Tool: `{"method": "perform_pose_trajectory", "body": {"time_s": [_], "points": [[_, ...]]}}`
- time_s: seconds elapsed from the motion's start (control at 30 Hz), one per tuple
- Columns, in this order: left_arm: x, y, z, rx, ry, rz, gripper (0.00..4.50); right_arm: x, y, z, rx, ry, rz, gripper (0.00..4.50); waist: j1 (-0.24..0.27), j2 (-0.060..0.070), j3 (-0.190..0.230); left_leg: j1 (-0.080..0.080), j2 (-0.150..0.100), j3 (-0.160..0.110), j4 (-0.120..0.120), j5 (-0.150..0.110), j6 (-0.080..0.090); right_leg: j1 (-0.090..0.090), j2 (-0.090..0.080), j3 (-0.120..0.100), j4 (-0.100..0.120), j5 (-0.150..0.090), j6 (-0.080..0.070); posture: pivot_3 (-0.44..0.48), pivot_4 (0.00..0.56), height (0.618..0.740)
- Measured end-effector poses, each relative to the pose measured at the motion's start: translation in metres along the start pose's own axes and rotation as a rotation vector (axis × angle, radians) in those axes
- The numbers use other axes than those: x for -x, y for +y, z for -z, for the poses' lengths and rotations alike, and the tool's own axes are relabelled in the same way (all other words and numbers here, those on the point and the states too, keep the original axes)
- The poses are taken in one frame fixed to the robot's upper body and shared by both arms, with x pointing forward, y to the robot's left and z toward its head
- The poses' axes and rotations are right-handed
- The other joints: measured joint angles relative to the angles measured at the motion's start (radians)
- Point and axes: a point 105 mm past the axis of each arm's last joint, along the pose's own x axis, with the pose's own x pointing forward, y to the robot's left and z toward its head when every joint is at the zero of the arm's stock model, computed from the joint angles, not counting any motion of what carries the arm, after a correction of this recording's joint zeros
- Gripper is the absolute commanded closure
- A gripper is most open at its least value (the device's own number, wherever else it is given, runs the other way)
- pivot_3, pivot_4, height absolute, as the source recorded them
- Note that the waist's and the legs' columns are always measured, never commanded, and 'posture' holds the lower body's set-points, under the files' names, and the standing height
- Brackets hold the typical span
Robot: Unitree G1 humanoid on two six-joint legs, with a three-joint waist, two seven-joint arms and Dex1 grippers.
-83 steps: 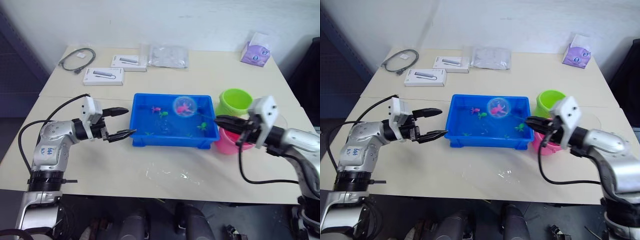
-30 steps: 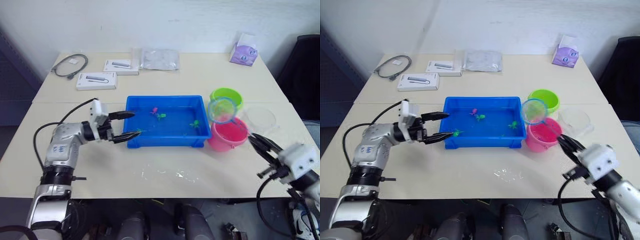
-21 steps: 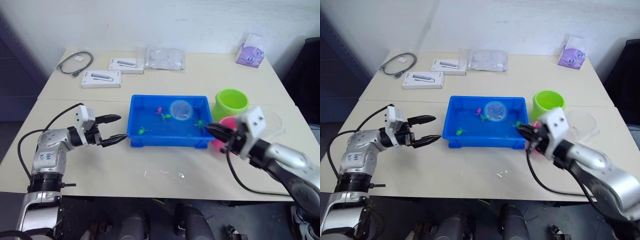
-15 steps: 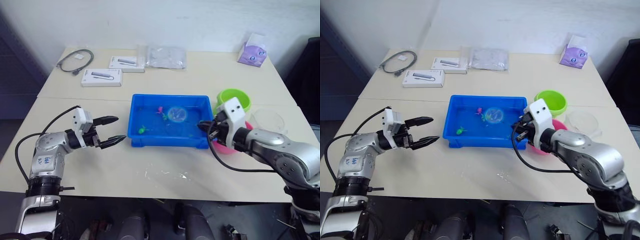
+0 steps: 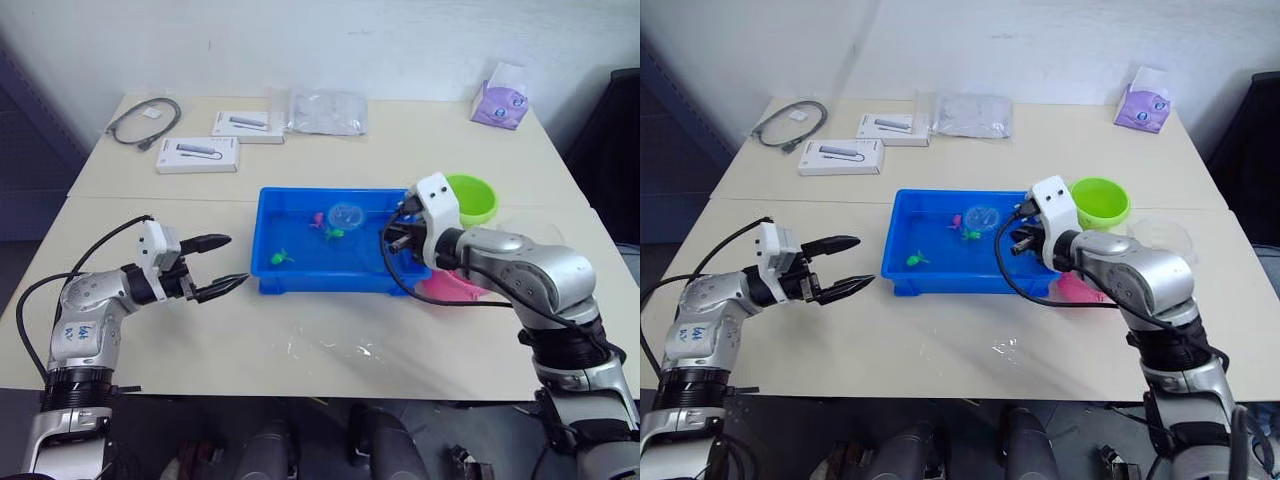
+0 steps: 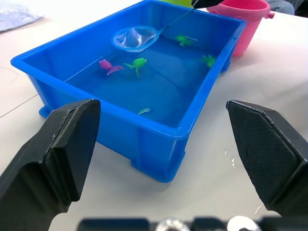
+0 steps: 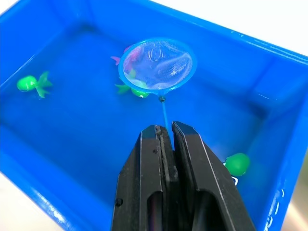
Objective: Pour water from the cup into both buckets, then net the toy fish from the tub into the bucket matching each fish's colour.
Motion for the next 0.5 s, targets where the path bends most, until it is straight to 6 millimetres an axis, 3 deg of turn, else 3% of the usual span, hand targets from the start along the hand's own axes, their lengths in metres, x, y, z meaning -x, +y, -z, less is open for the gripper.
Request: {"method": "perform_pose_trajectory", "body": {"time_s": [0.23, 0.5], "points": [[0.001, -0.001, 0.003, 0.006, 0.006, -0.005, 0.01, -0.006, 0.012, 0.007, -0.311, 0.106, -0.093, 4.5, -0.001, 0.0, 0.0, 0.0, 0.0, 0.0, 0.0, 0.0, 0.0, -0.001, 0.0, 0.0, 0.001, 0.0, 0.0, 0.0, 0.15, 0.74], [0.001, -0.001, 0.003, 0.006, 0.006, -0.011, 0.01, 0.018, 0.016, 0.018, -0.315, 0.236, -0.239, 4.5, -0.001, 0.0, 0.0, 0.0, 0.0, 0.0, -0.001, 0.0, 0.0, -0.001, 0.0, 0.0, 0.001, 0.0, 0.0, 0.0, 0.15, 0.74]]}}
